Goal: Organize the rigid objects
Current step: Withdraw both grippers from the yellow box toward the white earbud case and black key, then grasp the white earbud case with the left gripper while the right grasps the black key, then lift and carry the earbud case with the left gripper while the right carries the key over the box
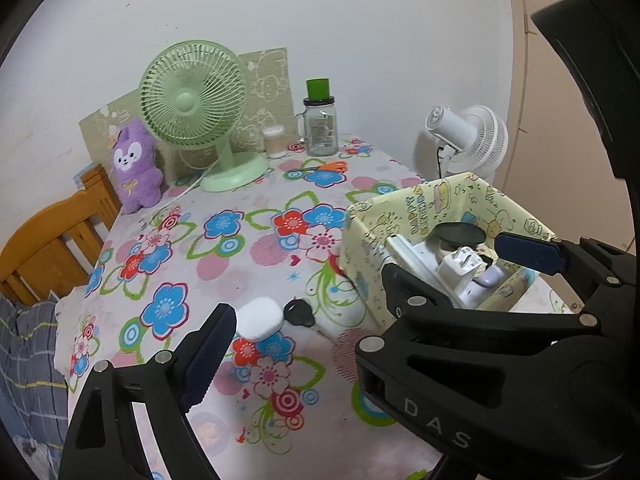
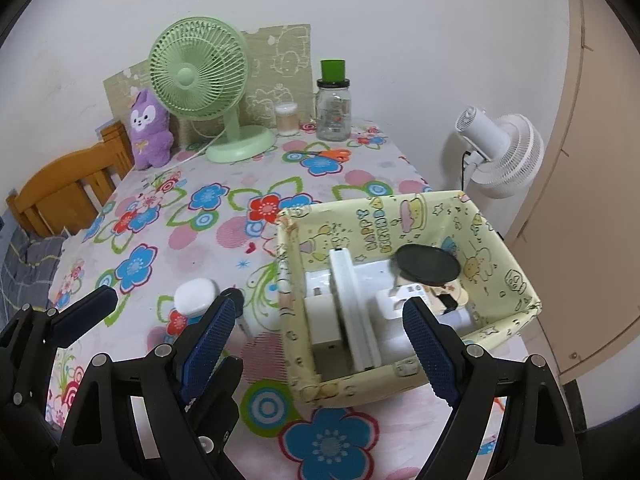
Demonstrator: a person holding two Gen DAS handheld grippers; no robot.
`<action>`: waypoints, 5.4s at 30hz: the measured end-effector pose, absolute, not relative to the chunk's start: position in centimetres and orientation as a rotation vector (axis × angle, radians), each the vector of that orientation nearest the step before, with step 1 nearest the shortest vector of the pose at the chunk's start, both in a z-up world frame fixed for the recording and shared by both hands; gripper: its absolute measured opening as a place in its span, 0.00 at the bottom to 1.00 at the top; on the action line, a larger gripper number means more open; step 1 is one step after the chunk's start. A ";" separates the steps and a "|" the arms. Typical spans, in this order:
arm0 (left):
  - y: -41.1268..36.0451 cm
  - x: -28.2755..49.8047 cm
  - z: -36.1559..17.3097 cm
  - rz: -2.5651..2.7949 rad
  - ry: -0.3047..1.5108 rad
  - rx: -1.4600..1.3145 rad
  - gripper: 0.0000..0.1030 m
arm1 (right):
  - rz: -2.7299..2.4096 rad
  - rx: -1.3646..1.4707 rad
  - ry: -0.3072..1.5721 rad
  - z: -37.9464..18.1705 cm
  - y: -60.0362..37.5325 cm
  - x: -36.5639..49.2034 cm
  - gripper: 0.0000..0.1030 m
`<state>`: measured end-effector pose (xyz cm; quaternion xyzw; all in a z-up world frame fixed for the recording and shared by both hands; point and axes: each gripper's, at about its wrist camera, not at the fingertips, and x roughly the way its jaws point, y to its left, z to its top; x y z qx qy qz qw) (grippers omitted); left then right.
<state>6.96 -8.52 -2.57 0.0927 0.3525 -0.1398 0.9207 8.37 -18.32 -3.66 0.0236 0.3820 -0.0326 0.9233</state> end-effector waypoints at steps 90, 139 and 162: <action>-1.2 17.9 -13.5 -0.329 0.957 0.098 0.89 | 0.014 0.001 1.009 -14.7 -10.0 19.7 0.34; 0.2 10.5 -9.1 -0.285 0.852 0.056 0.51 | 0.060 0.002 0.884 -10.3 -8.4 12.7 0.34; -2.0 6.6 -4.6 -0.264 0.782 0.072 0.51 | 0.071 0.028 0.805 -5.7 -10.8 8.4 0.34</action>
